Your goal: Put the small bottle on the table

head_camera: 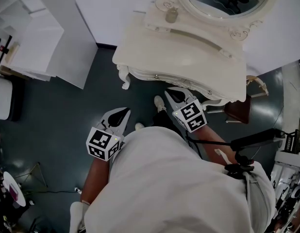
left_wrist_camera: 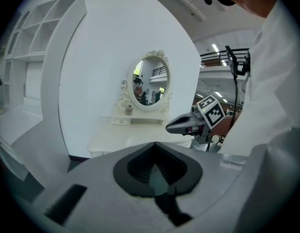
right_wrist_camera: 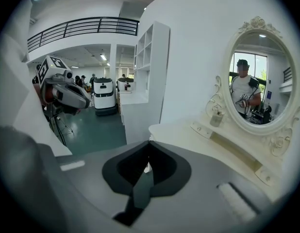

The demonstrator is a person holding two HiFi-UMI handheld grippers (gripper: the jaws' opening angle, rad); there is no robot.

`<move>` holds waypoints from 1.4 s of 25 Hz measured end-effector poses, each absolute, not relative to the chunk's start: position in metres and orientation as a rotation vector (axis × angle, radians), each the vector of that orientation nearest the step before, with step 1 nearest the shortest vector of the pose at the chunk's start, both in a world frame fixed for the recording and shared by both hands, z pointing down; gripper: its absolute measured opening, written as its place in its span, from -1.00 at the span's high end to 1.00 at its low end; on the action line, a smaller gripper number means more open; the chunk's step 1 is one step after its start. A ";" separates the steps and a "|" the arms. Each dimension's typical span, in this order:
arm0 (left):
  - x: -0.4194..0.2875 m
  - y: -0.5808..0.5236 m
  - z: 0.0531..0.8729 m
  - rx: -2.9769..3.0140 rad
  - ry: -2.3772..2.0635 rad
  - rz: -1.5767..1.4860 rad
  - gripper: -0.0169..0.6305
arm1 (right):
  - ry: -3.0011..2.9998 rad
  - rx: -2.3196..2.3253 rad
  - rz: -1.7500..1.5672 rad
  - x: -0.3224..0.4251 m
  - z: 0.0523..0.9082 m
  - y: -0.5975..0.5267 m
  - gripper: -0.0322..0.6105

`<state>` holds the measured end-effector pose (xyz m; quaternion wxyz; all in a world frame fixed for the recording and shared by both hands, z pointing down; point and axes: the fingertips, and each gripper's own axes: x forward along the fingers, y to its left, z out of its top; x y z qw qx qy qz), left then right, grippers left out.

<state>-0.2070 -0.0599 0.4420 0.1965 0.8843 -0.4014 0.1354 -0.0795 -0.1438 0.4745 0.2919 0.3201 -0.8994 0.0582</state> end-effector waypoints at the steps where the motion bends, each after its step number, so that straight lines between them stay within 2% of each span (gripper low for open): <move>1: -0.209 -0.059 0.442 2.474 -1.127 0.379 0.94 | -2.405 0.844 0.155 -0.083 0.474 -0.143 0.89; 35: -0.200 -0.092 0.453 2.475 -1.019 0.431 0.94 | -2.384 0.808 0.079 -0.092 0.475 -0.164 0.90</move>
